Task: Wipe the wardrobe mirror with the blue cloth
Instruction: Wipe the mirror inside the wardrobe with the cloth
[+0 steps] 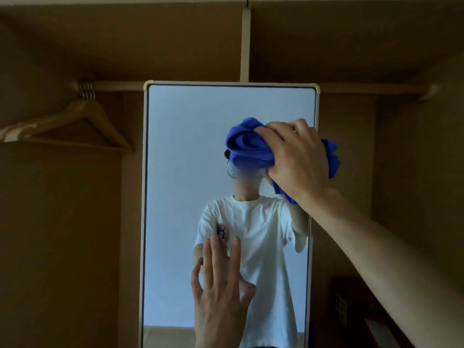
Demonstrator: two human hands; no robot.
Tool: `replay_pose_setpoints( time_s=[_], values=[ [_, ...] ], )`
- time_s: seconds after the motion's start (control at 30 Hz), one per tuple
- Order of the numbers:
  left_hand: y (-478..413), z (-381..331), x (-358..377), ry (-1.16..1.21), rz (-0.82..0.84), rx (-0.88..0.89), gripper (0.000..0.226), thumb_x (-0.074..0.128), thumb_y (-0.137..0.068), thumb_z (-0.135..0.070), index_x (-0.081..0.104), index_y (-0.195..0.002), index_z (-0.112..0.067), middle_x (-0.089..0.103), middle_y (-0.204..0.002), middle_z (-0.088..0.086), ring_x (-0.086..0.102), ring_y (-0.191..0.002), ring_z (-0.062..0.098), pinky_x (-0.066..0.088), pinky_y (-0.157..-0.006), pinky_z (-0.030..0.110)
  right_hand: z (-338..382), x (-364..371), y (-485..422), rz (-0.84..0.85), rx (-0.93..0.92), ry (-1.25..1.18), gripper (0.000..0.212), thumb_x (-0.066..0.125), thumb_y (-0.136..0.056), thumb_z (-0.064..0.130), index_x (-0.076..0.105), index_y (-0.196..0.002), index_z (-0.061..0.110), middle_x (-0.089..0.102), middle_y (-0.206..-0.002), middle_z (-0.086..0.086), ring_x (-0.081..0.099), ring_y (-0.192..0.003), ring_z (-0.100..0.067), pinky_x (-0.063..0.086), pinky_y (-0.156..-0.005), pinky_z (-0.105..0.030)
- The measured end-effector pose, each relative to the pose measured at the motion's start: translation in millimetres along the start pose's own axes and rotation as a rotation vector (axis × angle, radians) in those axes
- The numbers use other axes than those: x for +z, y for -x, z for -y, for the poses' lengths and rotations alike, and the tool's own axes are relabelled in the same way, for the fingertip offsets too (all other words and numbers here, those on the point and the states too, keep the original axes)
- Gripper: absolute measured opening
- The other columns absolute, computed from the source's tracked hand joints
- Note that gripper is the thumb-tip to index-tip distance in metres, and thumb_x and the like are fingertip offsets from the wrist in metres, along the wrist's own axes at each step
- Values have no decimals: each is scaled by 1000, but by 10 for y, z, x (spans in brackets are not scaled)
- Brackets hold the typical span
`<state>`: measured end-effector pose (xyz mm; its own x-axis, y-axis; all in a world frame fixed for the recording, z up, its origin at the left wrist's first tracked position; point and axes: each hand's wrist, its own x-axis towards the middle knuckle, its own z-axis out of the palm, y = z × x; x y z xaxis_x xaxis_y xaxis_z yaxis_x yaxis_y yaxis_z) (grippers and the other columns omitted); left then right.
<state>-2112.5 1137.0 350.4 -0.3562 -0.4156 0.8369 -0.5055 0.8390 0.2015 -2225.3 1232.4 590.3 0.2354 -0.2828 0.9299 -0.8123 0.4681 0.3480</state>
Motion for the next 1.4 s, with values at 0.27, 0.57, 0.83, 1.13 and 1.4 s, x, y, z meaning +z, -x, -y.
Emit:
replay_pose_setpoints(
  time_s=[0.27,0.57,0.83,1.13,1.4],
  values=[
    [-289,74,-160,-13,-53,54,97,78,-73,-58,41,-156,-24,46,-153,12,47,-140,33,38,-111,52,224,64,445,22,-72,-37,56,74,-72,8,66,-126,16,67,-123,-3,59,-100,-33,51,-81,-46],
    [-727,44,-382,-22,-52,152,95,76,-81,-52,32,-159,-22,17,-169,12,14,-157,33,31,-120,54,174,74,461,41,-92,-2,53,74,-78,7,64,-129,17,65,-129,-3,59,-103,-31,51,-83,-45],
    [-827,110,-303,14,-65,194,112,90,-47,-59,54,-147,-25,43,-157,19,46,-142,37,52,-99,57,31,-42,-394,-16,6,54,47,58,-82,19,62,-129,15,67,-124,-5,58,-103,-35,49,-84,-49],
    [-1182,188,-537,20,-172,219,73,64,-83,-54,47,-149,-27,46,-150,8,45,-137,33,38,-110,52,296,46,-47,-27,39,5,49,71,-76,12,67,-125,14,70,-120,-2,60,-98,-33,54,-81,-46],
    [-1403,366,-652,1,-178,300,74,65,-92,-41,33,-158,-28,21,-169,5,23,-155,29,32,-118,50,399,19,139,-6,77,-34,49,61,-79,11,65,-127,15,69,-124,-3,61,-100,-33,56,-82,-49]
  ],
)
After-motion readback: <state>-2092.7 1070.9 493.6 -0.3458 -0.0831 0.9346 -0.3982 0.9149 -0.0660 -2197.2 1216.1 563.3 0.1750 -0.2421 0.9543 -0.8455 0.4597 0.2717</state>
